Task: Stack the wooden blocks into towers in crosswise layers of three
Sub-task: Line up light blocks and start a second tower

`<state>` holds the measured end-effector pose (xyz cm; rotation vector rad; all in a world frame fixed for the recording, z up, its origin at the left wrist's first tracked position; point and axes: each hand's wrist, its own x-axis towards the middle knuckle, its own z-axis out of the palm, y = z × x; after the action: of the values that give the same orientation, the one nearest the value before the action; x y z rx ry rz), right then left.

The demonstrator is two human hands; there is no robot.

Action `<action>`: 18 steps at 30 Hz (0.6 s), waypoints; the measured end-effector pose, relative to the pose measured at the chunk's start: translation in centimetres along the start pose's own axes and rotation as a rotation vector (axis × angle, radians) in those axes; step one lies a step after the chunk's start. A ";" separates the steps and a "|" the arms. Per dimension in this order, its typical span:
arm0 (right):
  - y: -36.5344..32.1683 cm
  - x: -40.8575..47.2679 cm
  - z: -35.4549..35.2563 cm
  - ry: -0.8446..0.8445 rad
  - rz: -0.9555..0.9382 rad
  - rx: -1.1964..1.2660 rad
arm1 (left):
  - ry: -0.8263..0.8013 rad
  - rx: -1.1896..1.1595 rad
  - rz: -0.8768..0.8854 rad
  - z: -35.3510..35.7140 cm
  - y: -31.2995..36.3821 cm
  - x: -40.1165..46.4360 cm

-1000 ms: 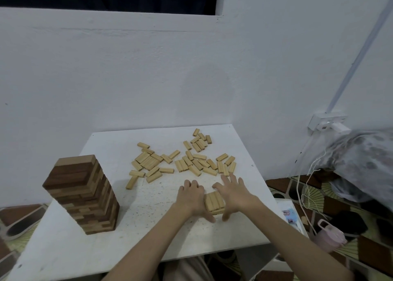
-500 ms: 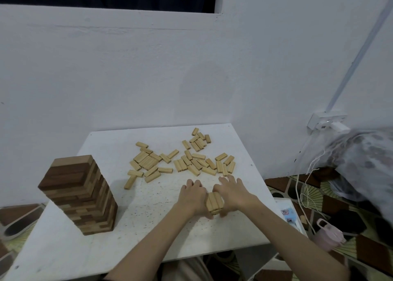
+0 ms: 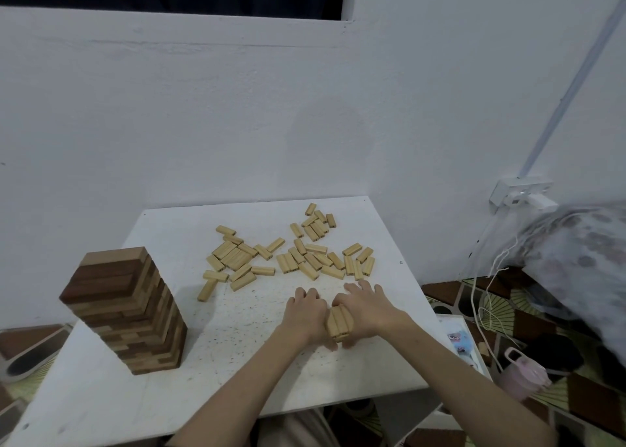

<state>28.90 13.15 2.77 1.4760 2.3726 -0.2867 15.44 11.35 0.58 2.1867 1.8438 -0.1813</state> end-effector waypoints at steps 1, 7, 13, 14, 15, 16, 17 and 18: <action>-0.1 0.0 0.0 0.000 0.001 -0.008 | 0.002 -0.001 -0.001 0.0 0.0 0.0; -0.3 0.2 0.0 -0.007 0.002 -0.021 | 0.004 -0.008 -0.005 0.1 0.1 -0.1; -0.3 0.3 0.1 -0.018 0.004 -0.020 | -0.004 -0.005 -0.011 0.1 0.1 -0.1; -0.3 0.3 0.2 -0.017 0.004 -0.022 | -0.010 -0.008 -0.015 0.2 0.1 0.0; -0.4 0.3 0.2 -0.015 0.004 -0.024 | -0.011 -0.013 -0.014 0.2 0.2 -0.1; -0.4 0.3 0.2 -0.014 0.004 -0.025 | -0.001 -0.011 -0.017 0.1 0.2 -0.2; -0.4 0.3 0.2 -0.014 0.004 -0.025 | -0.001 -0.012 -0.017 0.2 0.2 -0.2; -0.4 0.4 0.3 -0.014 0.005 -0.022 | -0.006 -0.013 -0.014 0.2 0.1 -0.1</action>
<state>28.48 13.22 2.39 1.4652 2.3530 -0.2677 15.59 11.20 0.41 2.1627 1.8518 -0.1777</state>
